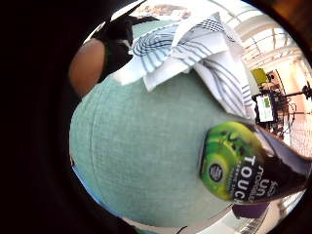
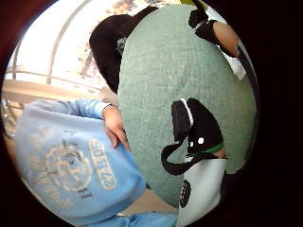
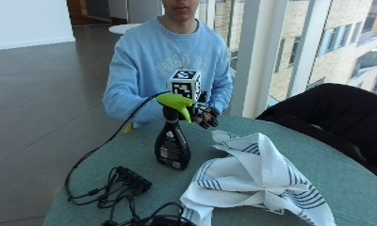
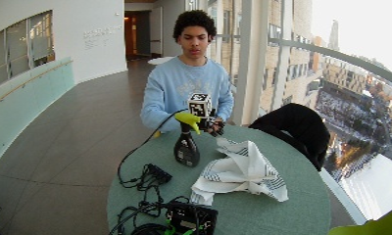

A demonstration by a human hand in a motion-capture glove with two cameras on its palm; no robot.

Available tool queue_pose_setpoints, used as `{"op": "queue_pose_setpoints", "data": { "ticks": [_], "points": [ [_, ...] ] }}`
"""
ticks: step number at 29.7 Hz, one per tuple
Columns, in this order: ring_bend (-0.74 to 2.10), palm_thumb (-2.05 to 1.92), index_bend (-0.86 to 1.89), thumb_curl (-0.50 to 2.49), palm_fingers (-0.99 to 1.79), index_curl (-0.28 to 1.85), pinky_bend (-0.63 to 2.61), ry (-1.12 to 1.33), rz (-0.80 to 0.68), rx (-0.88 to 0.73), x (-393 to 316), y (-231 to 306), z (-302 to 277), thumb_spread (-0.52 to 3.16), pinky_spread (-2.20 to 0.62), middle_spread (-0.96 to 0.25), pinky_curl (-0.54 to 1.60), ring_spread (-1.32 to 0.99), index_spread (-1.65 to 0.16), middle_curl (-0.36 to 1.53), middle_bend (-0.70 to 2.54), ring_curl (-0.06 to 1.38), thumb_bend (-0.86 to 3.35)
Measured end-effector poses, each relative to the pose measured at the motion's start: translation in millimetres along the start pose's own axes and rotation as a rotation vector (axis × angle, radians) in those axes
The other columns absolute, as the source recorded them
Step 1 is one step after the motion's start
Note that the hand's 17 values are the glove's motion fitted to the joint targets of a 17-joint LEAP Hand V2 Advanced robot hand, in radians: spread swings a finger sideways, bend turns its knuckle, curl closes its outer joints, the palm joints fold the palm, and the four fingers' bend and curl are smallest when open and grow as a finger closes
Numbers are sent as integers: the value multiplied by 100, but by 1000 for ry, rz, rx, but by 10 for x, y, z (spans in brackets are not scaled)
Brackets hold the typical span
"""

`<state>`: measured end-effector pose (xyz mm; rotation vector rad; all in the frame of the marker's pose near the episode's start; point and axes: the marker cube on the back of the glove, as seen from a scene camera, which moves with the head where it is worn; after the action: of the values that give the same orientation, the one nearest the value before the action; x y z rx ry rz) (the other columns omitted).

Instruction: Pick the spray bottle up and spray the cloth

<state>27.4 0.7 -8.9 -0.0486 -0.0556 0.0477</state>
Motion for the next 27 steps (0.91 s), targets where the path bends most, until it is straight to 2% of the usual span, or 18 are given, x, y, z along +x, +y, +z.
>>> {"op": "queue_pose_setpoints", "data": {
  "ticks": [12, 22, 27],
  "points": [
    [26, 68, 14, 33, 72, 30, 18, -138, 180, 127, 222, 933, -252, 119, 20, -11, 27, -7, -36, 36, 29, 29, 17],
    [29, 69, 13, 34, 75, 29, 19, -587, 302, 337, 703, 1491, -374, 120, 19, -11, 29, -7, -36, 37, 28, 31, 11],
    [30, 69, 12, 34, 78, 29, 20, -756, 422, 448, 1083, 1648, -391, 119, 18, -11, 30, -7, -36, 38, 28, 32, 7]
  ]
}}
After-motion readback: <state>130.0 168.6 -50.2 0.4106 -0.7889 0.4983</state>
